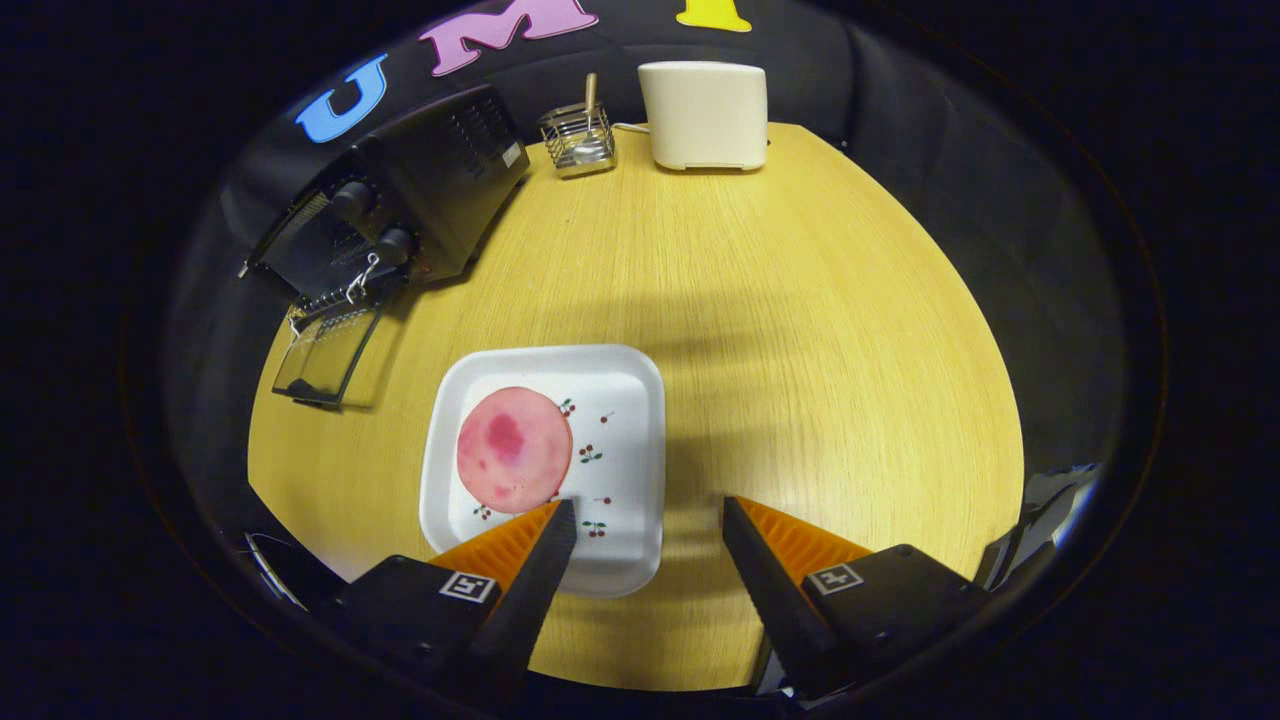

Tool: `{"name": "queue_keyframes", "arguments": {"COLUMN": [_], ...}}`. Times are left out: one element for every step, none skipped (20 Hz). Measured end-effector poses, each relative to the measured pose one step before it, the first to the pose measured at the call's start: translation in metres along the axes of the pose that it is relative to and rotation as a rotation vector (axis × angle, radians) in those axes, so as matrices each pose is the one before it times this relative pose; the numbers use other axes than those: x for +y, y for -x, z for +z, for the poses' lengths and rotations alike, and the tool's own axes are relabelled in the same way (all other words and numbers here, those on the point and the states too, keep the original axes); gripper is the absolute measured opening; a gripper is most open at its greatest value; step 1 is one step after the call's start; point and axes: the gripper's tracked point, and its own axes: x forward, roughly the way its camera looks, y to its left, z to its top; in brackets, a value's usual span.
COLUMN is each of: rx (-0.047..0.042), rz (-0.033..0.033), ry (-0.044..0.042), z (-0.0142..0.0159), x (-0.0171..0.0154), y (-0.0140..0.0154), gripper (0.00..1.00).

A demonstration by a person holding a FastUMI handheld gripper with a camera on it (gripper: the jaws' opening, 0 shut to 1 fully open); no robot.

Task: Open the toaster oven, put the food inside, and close the toaster oven door.

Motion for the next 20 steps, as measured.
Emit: {"name": "queue_keyframes", "arguments": {"rx": [-0.00408,0.01113,-0.00107,0.00315,0.00796,0.00634,0.00436,0.01085,0.00573,0.00635,0.01262,-0.00003,0.00830,0.01129,0.00474,0.00074,-0.00286,0.00199,0.00845,0.01246], "rz": [-0.00592,-0.01469,-0.01569,-0.01981,-0.00819,0.00807,0.00392,0.01560,0.00314,0.00841,0.01518,0.01900,0.02449,0.02100,0.01729,0.00773,0.00412,0.01120,0.02613,0.03288], "ry": [0.01104,0.00572,-0.00650,-0.00791,-0.01037,-0.01836,-0.01742,-0.00799,-0.00557,0.00331,-0.02128,-0.02665,-0.02054,-0.01693,-0.00518,-0.00556,-0.01106,-0.02705,-0.05454,-0.08078], "z": [0.00395,-0.00260,0.00126,0.00059,0.00060,0.00101,-0.00004,-0.00139,0.00086,0.00019,0.00108,-0.00253,0.00079,-0.00353,0.00369,-0.00002,0.00067,-0.00063,-0.00362,-0.00424], "x": [-0.00105,-0.00202,-0.00378,-0.00331,-0.00281,0.00160,0.00145,0.00245,-0.00037,-0.00087,0.00132,-0.00059,0.00073,0.00044,0.00012,-0.00031,-0.00002,0.00088,0.00402,0.00368], "y": [-0.00112,-0.00017,-0.00157,0.00056,-0.00254,0.00100,-0.00129,-0.00010,-0.00071,0.00001,0.00171,-0.00181,0.00159,0.00111,-0.00234,0.00034,-0.00061,0.00002,0.00153,0.00027], "gripper": [0.88,0.83,0.70,0.65,0.55,0.48,0.33,0.25,0.17,0.17,0.13,0.10,0.07,0.07,0.06,0.05,0.05,0.05,0.05,0.05]}}
